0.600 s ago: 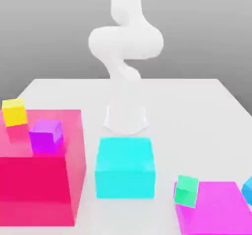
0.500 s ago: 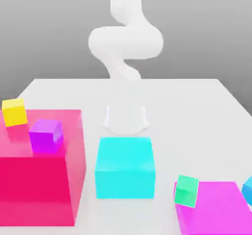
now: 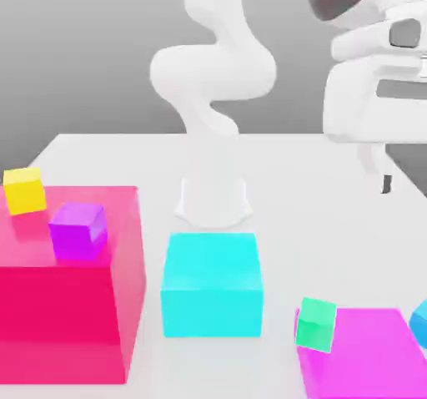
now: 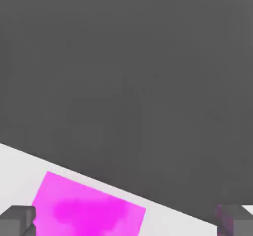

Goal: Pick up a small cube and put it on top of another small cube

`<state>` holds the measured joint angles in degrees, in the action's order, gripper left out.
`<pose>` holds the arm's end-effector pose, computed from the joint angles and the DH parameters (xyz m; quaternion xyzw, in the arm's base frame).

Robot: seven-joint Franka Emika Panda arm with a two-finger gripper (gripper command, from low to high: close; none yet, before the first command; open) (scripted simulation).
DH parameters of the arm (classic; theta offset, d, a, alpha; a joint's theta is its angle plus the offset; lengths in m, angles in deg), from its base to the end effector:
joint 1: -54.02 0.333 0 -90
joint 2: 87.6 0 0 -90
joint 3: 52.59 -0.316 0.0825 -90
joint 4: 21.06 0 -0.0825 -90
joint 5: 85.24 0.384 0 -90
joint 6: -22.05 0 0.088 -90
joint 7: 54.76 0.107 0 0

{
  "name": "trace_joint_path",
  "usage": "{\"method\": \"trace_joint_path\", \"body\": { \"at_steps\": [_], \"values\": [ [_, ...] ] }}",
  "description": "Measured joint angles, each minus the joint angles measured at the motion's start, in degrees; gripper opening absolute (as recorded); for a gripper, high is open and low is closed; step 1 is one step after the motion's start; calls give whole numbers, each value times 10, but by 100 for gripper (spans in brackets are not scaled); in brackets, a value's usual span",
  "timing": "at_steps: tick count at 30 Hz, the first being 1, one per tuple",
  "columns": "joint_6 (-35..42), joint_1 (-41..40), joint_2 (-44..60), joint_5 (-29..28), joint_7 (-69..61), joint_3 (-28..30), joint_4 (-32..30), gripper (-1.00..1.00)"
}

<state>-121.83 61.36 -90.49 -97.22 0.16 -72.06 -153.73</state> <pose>0.4682 0.2393 0.3864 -0.9757 0.1649 -0.1428 0.0183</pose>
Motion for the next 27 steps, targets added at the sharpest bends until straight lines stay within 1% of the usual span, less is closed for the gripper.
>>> {"method": "trace_joint_path", "body": {
  "at_steps": [5, 10, 12, 15, 16, 23, 27],
  "values": [
    [-29, 45, 104, -30, 23, -16, -2, 0],
    [-61, 85, 204, -45, 35, -38, -5, 0],
    [-82, 102, 245, -62, 47, -30, -1, 0],
    [-126, 136, 307, -100, 76, 7, 13, 0],
    [-136, 143, 320, -109, 82, 16, 16, -100],
    [-135, 142, 319, -108, 81, 15, 15, -100],
    [-83, 110, 247, -54, 43, -27, -2, -100]
  ]
}}
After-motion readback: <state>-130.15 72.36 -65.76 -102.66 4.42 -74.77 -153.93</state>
